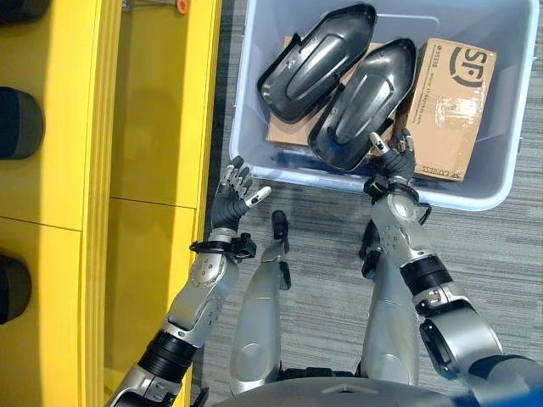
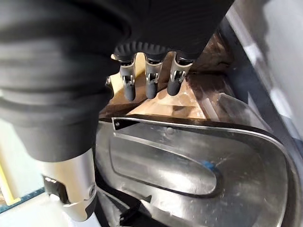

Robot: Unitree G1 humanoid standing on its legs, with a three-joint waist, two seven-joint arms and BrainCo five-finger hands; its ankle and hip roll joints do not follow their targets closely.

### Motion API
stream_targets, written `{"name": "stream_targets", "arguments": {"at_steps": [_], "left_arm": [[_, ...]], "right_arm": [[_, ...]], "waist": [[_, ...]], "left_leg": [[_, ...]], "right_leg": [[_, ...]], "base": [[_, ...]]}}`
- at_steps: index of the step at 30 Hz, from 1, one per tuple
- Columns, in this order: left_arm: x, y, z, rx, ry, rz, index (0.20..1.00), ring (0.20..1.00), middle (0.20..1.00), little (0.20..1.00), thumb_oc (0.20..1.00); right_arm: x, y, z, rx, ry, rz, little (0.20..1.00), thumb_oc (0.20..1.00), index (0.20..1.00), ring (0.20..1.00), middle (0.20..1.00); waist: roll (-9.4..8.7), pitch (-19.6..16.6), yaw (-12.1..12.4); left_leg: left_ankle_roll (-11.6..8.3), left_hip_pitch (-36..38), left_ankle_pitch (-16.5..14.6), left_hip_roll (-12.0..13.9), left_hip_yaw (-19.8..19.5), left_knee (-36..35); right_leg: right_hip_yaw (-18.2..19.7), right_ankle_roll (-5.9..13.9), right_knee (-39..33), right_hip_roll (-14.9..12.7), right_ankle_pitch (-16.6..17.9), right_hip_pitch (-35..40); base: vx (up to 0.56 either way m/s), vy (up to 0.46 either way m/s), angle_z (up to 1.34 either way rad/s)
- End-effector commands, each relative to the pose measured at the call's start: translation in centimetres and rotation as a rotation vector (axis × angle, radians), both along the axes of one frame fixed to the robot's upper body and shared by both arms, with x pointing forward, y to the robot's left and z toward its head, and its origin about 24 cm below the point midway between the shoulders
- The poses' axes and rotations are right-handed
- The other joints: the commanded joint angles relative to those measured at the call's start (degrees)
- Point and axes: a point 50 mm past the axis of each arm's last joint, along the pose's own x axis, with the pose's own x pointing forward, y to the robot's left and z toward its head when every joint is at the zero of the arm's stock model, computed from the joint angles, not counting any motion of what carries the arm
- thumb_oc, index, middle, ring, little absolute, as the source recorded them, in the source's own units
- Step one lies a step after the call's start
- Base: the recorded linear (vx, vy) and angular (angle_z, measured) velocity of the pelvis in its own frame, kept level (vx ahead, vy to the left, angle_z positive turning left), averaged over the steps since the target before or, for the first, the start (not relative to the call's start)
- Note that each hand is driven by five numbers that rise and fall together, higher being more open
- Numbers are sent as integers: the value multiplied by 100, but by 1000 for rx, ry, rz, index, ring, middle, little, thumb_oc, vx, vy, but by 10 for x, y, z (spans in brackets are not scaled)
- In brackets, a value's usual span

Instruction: Move parts from the plastic box to the shelf.

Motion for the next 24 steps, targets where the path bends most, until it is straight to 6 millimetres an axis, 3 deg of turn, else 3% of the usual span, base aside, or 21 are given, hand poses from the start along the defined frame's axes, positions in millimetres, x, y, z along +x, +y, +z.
{"name": "stream_targets", "arguments": {"at_steps": [1,17,24], "left_arm": [[-7,8,36,-15,-171,-9,1000,1000,1000,1000,1000],[-7,1,37,-31,-171,-41,1000,1000,1000,1000,1000],[-3,-7,48,-34,-222,-68,1000,1000,1000,1000,1000]], "right_arm": [[9,-1,31,-18,-104,-27,1000,1000,1000,1000,1000],[36,-26,32,42,43,-166,1000,1000,1000,1000,1000],[50,-36,38,-149,149,-196,1000,1000,1000,1000,1000]], "waist": [[-69,354,124],[83,354,232],[186,354,290]], "left_leg": [[-50,-1,-1005,316,-45,757],[-51,-242,-950,279,-57,664],[-48,-447,-900,235,-87,628]], "right_leg": [[142,636,-1435,-220,211,1315],[177,604,-1356,-189,163,1011],[162,613,-1316,-178,156,836]], "base": [[0,0,0],[0,0,0],[1,-1,1]]}}
